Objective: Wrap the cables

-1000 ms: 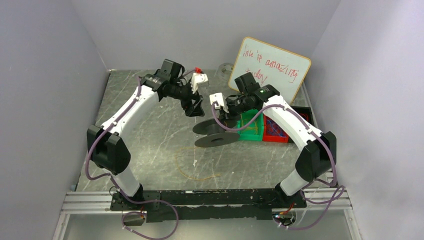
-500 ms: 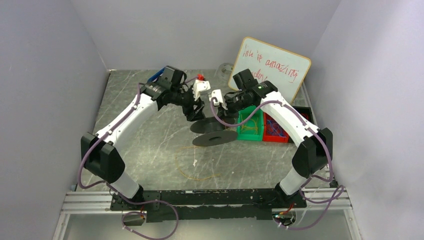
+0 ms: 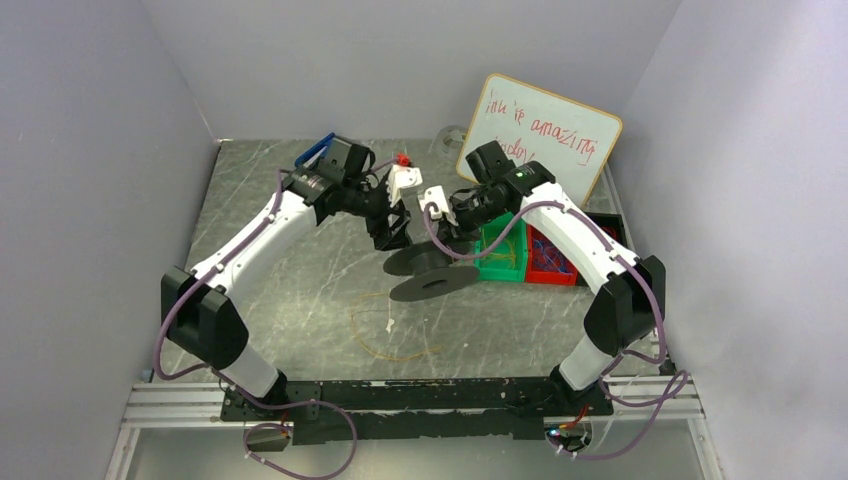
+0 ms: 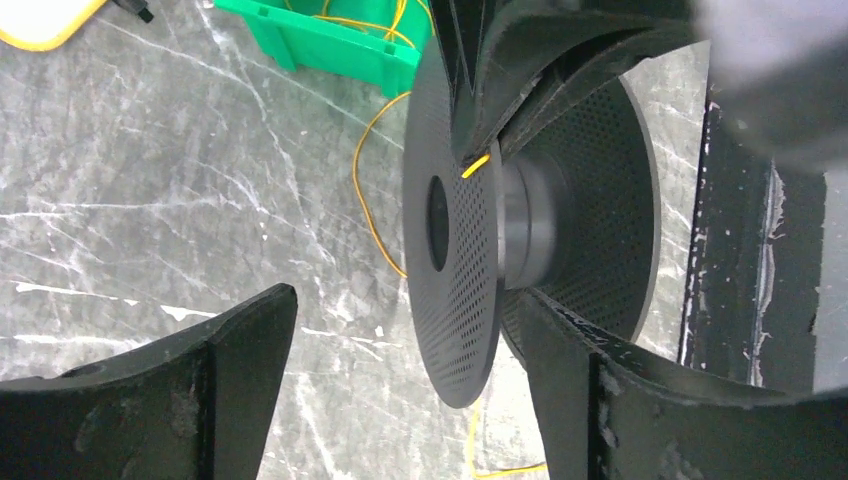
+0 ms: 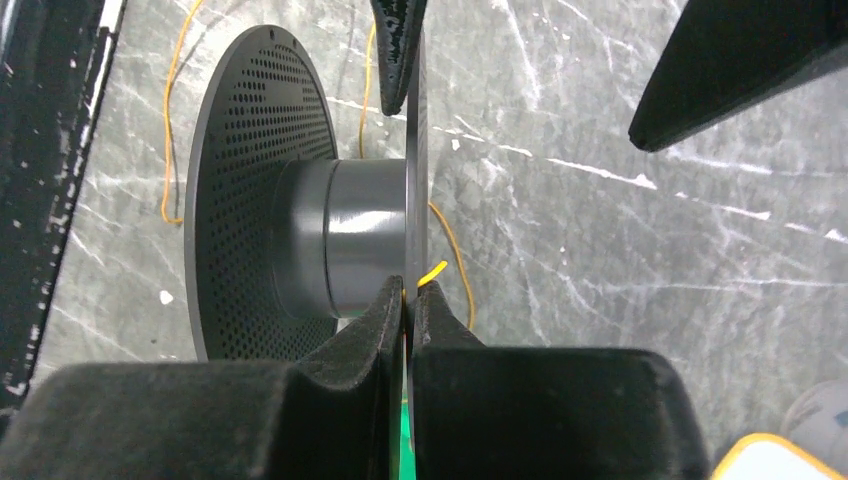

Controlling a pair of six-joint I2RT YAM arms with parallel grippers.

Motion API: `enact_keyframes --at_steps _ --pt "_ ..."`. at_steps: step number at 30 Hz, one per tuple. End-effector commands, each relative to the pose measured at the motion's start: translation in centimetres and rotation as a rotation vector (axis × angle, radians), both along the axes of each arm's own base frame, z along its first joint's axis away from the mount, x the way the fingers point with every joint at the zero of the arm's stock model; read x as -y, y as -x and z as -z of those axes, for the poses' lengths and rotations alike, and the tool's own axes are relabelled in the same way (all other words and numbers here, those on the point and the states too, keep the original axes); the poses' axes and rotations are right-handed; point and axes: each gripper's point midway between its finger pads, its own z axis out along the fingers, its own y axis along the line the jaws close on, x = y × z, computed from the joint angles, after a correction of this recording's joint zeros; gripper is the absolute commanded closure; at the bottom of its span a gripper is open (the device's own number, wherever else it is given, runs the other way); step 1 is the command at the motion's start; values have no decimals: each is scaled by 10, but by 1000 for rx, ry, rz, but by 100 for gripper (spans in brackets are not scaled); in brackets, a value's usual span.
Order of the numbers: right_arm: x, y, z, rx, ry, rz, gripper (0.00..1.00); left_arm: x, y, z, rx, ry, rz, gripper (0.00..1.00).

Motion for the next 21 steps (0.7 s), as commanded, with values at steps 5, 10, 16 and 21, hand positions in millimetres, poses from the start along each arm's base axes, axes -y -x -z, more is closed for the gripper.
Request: enact_keyframes --at_steps 5,10,16,21 --pt "-11 -5 -42 254 -55 -178 100 -45 -23 -21 -72 74 -179 11" --pt "-12 -7 -54 284 -47 -198 100 -43 7 -15 -105 124 -92 12" --pt "-17 22 -50 283 -124 -383 100 -29 20 -27 -113 179 -2 12" --pt "-19 19 -52 302 -136 -384 100 -28 34 -39 -117 198 42 12"
